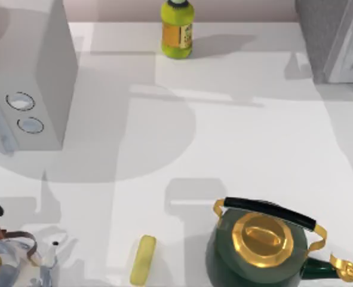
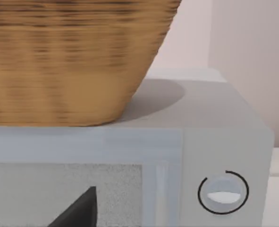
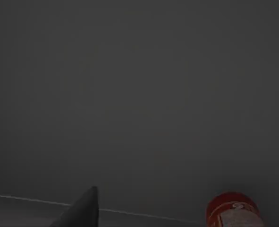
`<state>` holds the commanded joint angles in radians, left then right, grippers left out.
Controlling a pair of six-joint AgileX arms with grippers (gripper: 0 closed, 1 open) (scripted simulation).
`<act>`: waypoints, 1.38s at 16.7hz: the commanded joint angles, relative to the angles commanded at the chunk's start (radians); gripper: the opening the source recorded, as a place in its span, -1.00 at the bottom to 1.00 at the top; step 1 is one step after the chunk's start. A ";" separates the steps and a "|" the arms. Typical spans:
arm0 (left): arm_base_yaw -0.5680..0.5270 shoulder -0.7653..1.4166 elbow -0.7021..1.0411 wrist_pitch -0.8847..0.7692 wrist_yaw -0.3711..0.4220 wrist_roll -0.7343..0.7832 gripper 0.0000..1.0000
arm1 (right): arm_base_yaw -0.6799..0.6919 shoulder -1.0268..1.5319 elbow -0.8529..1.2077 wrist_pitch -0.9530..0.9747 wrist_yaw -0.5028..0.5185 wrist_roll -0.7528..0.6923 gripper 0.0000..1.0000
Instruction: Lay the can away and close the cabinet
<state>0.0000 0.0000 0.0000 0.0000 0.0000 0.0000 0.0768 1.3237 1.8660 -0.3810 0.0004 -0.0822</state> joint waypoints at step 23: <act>0.000 0.000 0.000 0.000 0.000 0.000 1.00 | -0.077 -1.324 -1.866 0.381 0.000 0.082 1.00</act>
<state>0.0000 0.0000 0.0000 0.0000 0.0000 0.0000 0.0000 0.0000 0.0000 0.0000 0.0000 0.0000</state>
